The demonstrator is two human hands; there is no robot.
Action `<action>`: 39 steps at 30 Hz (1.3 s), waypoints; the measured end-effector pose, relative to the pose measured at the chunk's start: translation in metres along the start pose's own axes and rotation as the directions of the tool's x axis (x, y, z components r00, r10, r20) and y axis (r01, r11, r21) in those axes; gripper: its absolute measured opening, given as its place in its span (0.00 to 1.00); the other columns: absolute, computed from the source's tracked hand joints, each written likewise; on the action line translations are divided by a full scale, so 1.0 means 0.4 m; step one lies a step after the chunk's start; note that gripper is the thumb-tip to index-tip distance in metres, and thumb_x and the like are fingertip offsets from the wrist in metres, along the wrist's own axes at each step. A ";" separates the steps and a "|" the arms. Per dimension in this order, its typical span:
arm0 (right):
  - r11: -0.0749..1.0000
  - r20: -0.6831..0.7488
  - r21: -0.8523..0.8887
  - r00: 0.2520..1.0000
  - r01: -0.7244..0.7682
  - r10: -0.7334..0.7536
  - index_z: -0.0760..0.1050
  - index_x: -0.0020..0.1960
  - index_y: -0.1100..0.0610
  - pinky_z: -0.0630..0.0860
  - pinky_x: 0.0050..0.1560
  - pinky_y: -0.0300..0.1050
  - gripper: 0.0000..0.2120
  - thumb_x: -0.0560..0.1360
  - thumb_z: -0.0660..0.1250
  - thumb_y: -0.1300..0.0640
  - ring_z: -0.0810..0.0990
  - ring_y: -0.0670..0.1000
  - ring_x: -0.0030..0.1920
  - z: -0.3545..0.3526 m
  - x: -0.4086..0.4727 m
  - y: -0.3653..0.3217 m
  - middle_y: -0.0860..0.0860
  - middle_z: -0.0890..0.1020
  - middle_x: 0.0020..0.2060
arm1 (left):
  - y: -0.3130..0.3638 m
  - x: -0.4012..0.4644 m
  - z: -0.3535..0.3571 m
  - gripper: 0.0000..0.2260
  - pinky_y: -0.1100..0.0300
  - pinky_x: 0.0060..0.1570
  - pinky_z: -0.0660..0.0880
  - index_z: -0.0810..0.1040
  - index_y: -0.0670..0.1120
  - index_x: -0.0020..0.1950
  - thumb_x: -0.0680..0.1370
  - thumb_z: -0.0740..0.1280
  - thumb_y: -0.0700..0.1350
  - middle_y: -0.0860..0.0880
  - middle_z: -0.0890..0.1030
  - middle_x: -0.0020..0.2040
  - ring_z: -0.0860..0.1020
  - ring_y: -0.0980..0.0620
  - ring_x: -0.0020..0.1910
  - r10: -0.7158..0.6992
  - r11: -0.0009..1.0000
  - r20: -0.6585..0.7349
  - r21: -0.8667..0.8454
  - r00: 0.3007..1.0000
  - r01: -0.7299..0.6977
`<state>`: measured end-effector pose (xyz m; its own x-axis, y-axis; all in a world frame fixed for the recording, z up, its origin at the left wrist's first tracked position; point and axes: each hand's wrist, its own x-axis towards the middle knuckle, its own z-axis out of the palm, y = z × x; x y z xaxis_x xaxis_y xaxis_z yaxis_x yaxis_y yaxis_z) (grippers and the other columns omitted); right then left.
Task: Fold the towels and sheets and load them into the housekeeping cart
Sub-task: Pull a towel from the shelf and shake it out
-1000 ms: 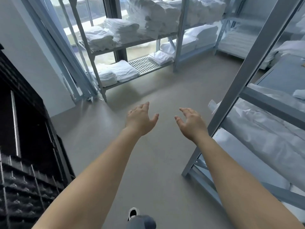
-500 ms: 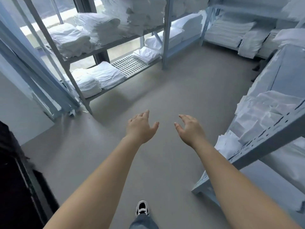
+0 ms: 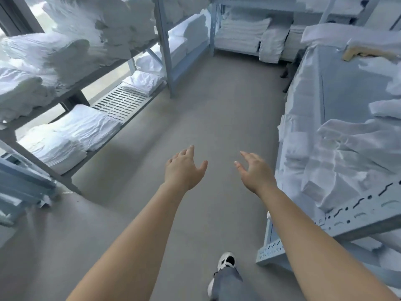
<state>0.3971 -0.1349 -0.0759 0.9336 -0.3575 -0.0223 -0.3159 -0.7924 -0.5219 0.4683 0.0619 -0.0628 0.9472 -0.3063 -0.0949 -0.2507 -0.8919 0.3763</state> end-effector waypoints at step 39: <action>0.904 -0.329 0.184 0.843 -0.385 0.426 0.69 0.70 0.54 0.67 0.62 0.46 0.21 0.80 0.60 0.48 0.69 0.53 0.67 -0.299 1.433 0.536 0.50 0.72 0.68 | 0.755 1.654 0.187 0.29 0.51 0.67 0.60 0.59 0.47 0.76 0.79 0.57 0.60 0.48 0.69 0.71 0.65 0.46 0.71 0.472 0.877 0.176 0.000 0.864 -0.480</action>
<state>0.8445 -0.5690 -0.0987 0.5970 -0.8013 0.0394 -0.6141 -0.4881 -0.6202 1.0045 -0.4351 -0.0810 0.6645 -0.7443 -0.0665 -0.6745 -0.6357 0.3754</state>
